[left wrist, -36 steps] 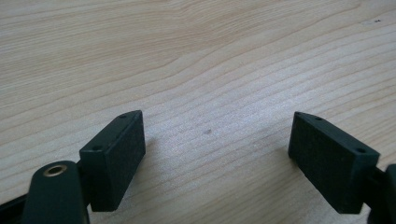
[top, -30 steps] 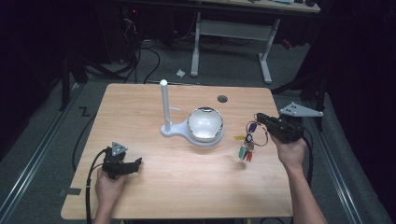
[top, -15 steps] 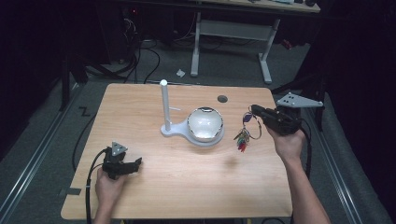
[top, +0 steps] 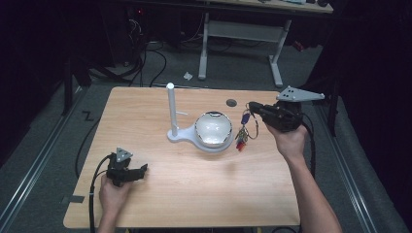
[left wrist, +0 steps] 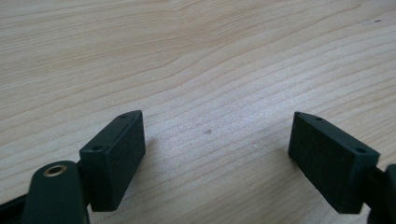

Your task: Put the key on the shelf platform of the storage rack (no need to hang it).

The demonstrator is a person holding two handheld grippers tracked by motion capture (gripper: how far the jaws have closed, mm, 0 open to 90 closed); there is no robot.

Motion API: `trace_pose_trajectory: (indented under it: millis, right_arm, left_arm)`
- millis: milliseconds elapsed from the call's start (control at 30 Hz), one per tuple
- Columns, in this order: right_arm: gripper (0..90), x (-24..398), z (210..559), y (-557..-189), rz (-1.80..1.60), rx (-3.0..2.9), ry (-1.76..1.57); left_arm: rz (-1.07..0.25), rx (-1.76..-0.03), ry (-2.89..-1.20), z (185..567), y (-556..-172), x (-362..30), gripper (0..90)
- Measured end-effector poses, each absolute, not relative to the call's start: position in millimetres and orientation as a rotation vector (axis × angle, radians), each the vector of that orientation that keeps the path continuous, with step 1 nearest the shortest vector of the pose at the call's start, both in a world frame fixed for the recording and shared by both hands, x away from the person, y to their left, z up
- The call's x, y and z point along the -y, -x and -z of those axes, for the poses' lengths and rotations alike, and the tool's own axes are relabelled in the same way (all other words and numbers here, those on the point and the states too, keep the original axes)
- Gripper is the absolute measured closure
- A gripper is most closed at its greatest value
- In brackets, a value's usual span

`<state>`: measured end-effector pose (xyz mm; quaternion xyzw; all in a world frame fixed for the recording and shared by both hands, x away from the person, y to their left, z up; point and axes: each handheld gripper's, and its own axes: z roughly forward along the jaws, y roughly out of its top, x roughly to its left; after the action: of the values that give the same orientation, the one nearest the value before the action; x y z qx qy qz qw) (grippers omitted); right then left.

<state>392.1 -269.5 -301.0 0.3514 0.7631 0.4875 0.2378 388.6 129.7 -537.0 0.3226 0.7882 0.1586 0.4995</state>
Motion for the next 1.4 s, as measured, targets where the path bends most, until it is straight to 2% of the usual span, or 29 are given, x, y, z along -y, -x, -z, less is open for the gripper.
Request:
trace_pose_trajectory:
  millis: [667,1400]
  right_arm:
    - [88.9,229,281,-417,-1.373,-2.135,-0.896]
    - [88.9,202,297,-452,-1.346,-2.165,-0.953]
  left_arm:
    - [-0.384,-1.906,-0.782,537,-389,-130,19.1]
    - [-0.385,-1.903,-0.785,537,-389,-130,19.1]
